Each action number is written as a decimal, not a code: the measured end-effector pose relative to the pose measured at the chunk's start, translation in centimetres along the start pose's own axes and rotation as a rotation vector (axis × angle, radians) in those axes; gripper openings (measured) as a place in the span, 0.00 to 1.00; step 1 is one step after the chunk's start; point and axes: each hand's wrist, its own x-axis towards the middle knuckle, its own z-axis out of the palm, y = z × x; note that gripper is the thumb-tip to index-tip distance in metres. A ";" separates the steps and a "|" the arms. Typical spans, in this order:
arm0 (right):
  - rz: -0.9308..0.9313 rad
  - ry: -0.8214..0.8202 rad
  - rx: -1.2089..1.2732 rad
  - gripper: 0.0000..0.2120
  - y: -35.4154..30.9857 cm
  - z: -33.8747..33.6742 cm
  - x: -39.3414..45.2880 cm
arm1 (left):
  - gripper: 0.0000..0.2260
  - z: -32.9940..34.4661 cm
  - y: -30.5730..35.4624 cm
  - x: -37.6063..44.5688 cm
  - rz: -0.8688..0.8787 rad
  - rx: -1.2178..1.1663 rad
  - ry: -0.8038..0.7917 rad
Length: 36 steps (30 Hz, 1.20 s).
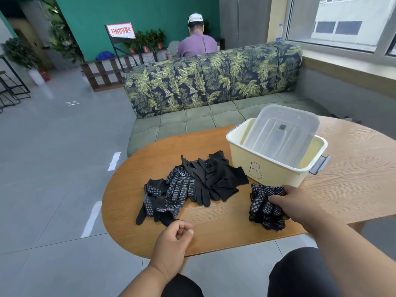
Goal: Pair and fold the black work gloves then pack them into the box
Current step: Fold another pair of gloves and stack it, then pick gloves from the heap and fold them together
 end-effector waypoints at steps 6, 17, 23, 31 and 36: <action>-0.040 0.068 -0.457 0.24 -0.5 0.6 -0.8 | 0.04 0.2 0.1 -0.1 0.017 0.054 0.016; 0.042 -0.023 -0.267 0.14 -0.9 0.4 -1.2 | 0.09 0.2 -0.2 0.1 0.032 0.112 0.008; 0.062 -0.110 -0.037 0.11 -1.5 1.8 -1.1 | 0.10 0.3 0.1 -0.2 0.035 0.136 0.009; -0.027 -0.011 -0.116 0.15 -1.4 2.6 -1.2 | 0.10 0.3 0.2 -0.5 0.041 0.114 0.009; -0.118 0.104 -0.435 0.28 -2.0 2.8 -2.2 | 0.10 0.3 0.3 -0.5 0.037 0.106 0.007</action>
